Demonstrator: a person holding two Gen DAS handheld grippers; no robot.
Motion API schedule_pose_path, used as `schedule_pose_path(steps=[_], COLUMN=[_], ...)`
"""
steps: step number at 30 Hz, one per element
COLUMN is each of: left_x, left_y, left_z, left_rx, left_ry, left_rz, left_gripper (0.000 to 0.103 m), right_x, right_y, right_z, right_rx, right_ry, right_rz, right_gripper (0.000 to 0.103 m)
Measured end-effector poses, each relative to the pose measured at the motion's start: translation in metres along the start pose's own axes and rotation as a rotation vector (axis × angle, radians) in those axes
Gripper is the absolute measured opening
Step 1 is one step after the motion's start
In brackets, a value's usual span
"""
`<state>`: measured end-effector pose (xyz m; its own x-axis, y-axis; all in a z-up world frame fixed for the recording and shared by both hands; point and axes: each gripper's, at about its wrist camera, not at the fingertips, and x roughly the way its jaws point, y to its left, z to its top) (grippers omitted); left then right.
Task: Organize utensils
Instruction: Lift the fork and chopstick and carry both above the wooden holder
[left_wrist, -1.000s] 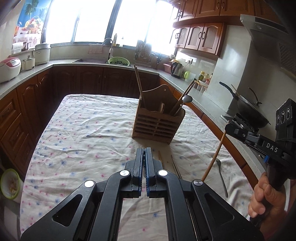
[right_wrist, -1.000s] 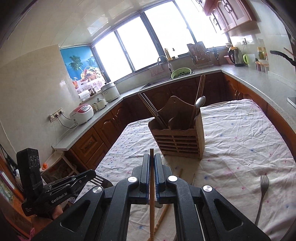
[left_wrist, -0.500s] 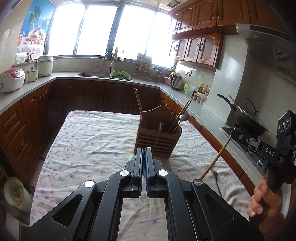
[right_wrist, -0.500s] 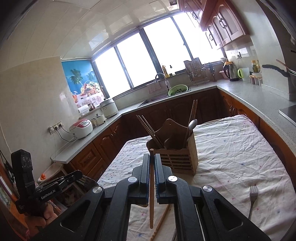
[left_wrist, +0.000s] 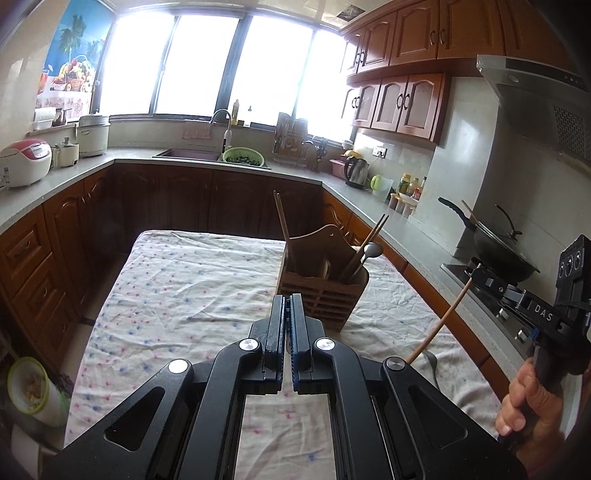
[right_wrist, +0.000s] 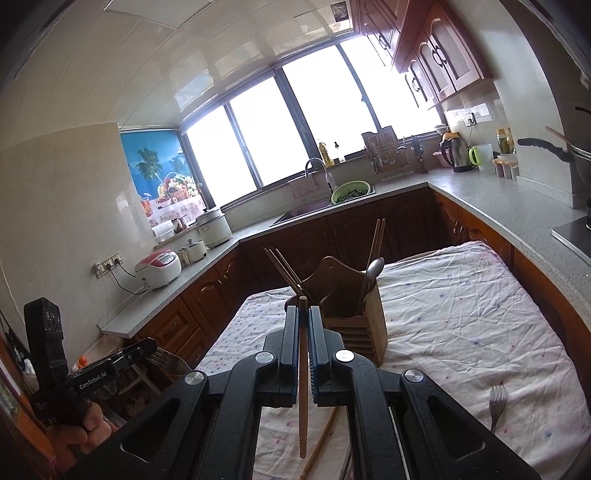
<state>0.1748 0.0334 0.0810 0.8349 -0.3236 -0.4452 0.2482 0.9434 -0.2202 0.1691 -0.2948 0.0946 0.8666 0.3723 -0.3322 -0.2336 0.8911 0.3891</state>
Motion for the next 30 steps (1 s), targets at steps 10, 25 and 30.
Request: schedule_pose_path(steps=[10, 25, 30], left_x=[0.012, 0.056, 0.082], left_y=[0.005, 0.015, 0.012], left_z=[0.016, 0.078, 0.101], left_rx=[-0.007, 0.002, 0.035], left_ry=[-0.013, -0.077, -0.09], left_rz=[0.01, 0.041, 0.061], left_gripper=[0.002, 0.002, 0.002], right_x=[0.006, 0.038, 0.047], right_y=[-0.005, -0.009, -0.011], right_z=[0.011, 0.069, 0.094], right_rx=[-0.001, -0.048, -0.062], right_ry=[-0.034, -0.144, -0.235], right_rz=[-0.011, -0.041, -0.072], right_gripper=[0.005, 0.005, 0.004])
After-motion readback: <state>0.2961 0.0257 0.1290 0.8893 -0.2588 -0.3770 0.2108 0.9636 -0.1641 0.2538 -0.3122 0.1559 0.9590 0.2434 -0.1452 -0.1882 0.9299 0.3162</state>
